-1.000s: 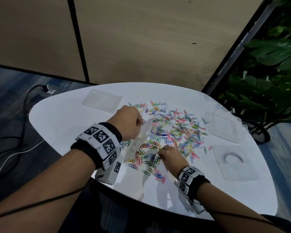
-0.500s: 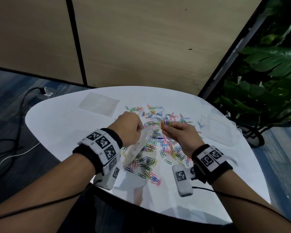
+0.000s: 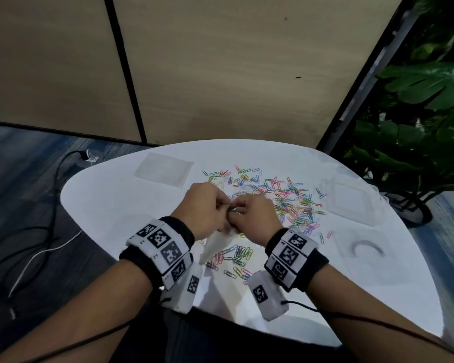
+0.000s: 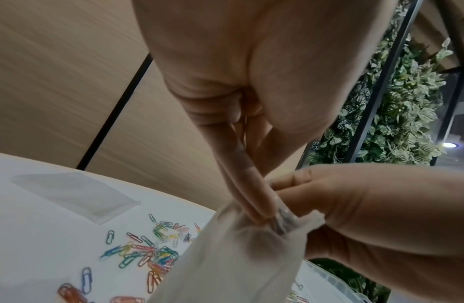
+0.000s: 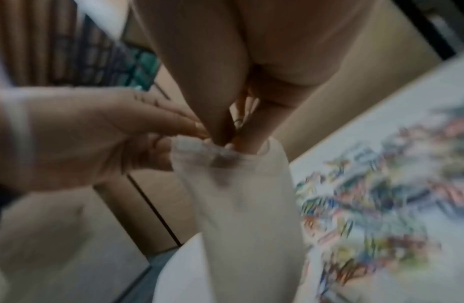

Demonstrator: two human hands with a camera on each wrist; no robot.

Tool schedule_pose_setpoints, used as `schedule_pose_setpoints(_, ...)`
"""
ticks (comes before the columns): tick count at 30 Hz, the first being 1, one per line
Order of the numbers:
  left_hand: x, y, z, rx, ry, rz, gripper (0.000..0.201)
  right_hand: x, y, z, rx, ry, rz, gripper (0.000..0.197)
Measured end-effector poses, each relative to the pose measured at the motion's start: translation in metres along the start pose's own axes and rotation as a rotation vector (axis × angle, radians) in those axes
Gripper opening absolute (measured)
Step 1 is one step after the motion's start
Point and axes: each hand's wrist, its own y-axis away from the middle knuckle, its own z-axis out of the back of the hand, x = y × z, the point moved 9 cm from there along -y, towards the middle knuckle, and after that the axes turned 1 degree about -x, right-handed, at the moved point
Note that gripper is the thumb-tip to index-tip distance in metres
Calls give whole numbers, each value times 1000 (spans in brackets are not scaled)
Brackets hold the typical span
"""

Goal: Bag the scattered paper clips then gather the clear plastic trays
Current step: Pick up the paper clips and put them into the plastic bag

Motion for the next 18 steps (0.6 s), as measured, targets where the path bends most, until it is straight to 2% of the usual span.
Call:
schedule_pose_setpoints(2, 4, 5, 4, -26, 29, 18, 20, 20, 1, 0, -7, 114, 146, 14)
schedule_pose_setpoints(3, 6, 10, 6, -39, 66, 39, 20, 25, 1, -2, 6, 109, 165, 15)
schedule_pose_setpoints(5, 11, 21, 13, -68, 95, 62, 20, 28, 2, -8, 44, 90, 163, 19)
schedule_pose_setpoints(9, 28, 36, 22, -79, 65, 111, 20, 27, 8, -39, 258, 193, 169, 41)
schedule_pose_setpoints(12, 39, 39, 25, -98, 52, 135, 19, 31, 14, -38, 297, 124, 185, 44)
schedule_pose_setpoints(14, 43, 38, 29, -108, 37, 150, 19, 32, 14, -23, 235, -136, 144, 35)
schedule_pose_setpoints(16, 49, 36, 37, -119, 29, 165, 20, 13, 11, -7, 140, -362, 30, 23)
schedule_pose_setpoints(17, 52, 35, 42, -122, 31, 174, 21, -3, 12, -3, 129, -361, -40, 19)
schedule_pose_setpoints(18, 55, 33, 47, -125, 30, 180, 22, -25, 14, -5, 166, -259, -121, 22)
